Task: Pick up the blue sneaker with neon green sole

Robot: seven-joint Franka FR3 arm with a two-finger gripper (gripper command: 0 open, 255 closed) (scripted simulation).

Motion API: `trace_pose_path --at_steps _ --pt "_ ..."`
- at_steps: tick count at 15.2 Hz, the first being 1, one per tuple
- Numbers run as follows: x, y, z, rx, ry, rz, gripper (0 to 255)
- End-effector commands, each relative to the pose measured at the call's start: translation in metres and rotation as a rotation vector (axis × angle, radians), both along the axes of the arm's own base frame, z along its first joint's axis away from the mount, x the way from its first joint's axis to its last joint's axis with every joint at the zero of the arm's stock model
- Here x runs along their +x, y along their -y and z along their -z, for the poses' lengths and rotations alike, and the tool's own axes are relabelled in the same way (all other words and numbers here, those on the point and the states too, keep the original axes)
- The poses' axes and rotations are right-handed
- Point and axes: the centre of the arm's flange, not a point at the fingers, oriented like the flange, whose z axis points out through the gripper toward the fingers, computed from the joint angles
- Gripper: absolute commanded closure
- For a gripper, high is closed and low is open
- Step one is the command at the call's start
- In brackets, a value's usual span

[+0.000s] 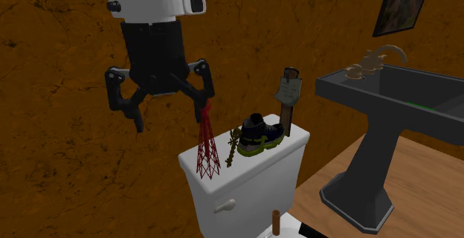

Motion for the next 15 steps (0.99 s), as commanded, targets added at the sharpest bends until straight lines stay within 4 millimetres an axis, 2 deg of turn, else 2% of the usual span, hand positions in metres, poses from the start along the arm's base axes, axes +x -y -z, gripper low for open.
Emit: trace_pose_path --at_steps 1,15 --pt "0.000 0.000 0.000 0.000 0.000 0.000 0" --pt "0.096 0.138 0.064 -0.038 -0.004 -0.124 0"
